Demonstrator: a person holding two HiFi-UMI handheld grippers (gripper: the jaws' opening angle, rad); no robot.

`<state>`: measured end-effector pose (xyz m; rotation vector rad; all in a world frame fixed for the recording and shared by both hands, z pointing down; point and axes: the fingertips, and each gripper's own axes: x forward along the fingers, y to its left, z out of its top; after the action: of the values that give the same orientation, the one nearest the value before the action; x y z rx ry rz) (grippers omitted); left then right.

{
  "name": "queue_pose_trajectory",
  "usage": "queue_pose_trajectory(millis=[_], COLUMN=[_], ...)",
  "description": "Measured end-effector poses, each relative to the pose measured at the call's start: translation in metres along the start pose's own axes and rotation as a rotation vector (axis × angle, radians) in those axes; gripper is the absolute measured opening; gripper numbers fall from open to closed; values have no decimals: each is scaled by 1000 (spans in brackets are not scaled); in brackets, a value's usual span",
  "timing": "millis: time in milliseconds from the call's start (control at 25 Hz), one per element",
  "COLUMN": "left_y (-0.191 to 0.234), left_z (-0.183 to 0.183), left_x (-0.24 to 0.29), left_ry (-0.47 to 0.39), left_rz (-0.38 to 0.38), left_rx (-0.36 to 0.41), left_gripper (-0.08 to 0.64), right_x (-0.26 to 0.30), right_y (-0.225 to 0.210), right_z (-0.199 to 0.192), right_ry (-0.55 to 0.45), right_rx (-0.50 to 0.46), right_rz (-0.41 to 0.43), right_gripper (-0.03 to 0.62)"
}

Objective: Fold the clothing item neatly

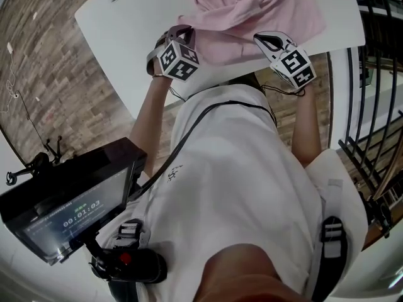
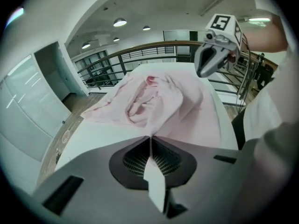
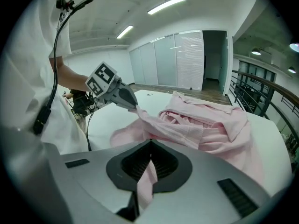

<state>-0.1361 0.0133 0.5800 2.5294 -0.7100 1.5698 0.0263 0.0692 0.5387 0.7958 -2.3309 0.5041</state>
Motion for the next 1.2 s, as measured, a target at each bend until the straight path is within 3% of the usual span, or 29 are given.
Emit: queue_pose_trajectory(millis=[280,520,840,960,1080,1200], left_y=[94,154,178,180,182,186], left_z=[-10,-7,-10,-16,-23,-24], left_x=[-1,38,87,91,84,73], left_ry=[-20,22,142,151,129,110], left_rz=[112,143,83,111,157,173], left_rx=[-16,-61,-112,-140,-186,-194], left_gripper=[15,15,15,21,188,202], right_x=[26,28,17,17,21,28], right_y=[21,5,-23,-30,-31,-35], right_z=[16,-8,-32,-36,-29,-18], right_ry=[35,63,101,111,105,101], right_rx=[-2,34,83,77,62,41], right_rz=[-7,-47,-58,-57,-45,-33], right_gripper=[2,2,2,2,2,2])
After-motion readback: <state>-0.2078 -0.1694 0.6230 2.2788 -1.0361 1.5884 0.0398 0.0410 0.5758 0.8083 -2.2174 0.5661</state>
